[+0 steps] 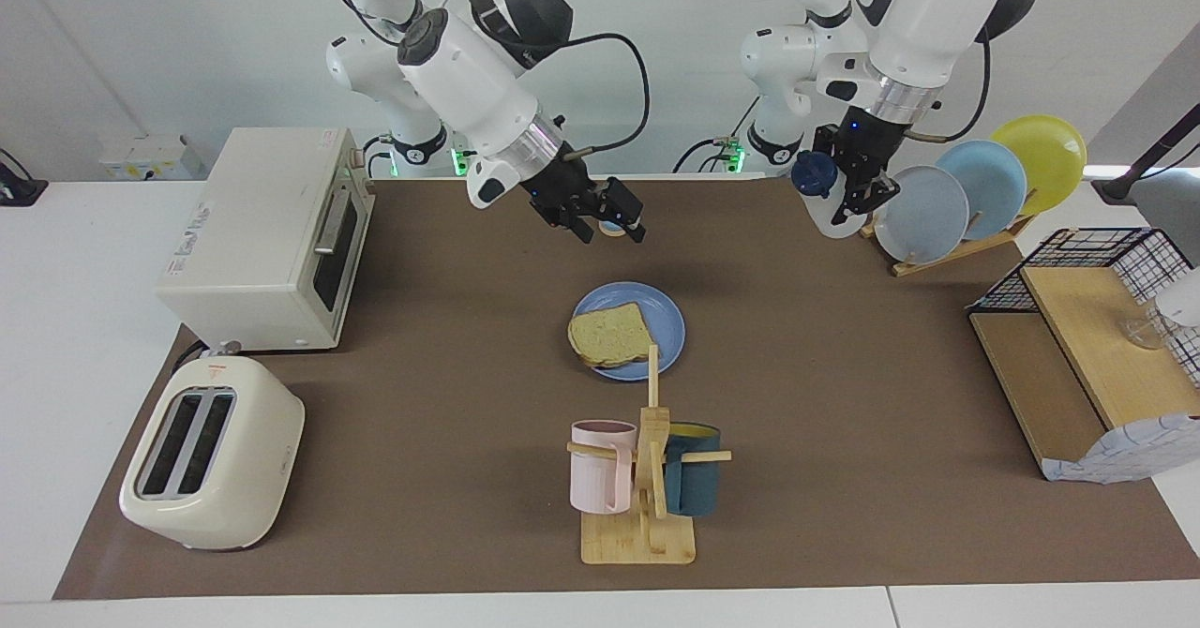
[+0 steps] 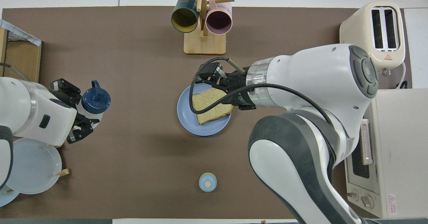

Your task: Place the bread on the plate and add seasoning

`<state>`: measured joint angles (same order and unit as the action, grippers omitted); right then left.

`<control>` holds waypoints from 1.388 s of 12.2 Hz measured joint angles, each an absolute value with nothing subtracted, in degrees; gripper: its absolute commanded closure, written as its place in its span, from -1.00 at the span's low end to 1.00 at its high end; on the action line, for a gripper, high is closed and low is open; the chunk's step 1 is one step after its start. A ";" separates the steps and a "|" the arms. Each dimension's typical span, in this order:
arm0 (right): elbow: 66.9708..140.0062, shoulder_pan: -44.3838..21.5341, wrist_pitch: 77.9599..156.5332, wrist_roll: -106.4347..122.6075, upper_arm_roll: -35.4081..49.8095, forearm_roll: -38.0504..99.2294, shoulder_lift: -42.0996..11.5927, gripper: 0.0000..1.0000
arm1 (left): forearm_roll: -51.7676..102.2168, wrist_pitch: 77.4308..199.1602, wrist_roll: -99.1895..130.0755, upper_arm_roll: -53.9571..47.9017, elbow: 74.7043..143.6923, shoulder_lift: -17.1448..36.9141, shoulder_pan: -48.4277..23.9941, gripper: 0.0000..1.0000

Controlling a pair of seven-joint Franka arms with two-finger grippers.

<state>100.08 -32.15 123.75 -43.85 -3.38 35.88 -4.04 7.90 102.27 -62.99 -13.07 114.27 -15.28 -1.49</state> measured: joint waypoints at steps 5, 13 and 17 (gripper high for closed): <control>94.01 -37.80 123.38 -56.32 1.14 30.15 -1.75 -0.35 | 12.94 102.28 -64.12 -13.33 122.17 -20.10 -5.41 1.00; 93.91 -44.02 127.10 -59.55 1.13 23.34 -2.27 0.21 | 18.23 102.29 -64.29 -13.29 126.44 -22.41 -5.67 1.00; 93.91 -44.10 128.38 -59.55 1.28 22.54 -2.94 0.35 | 18.39 102.29 -64.29 -13.29 126.44 -22.41 -5.67 1.00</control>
<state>93.91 -44.10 128.38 -59.55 1.28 22.54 -2.94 18.39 102.29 -64.29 -13.29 126.44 -22.41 -5.67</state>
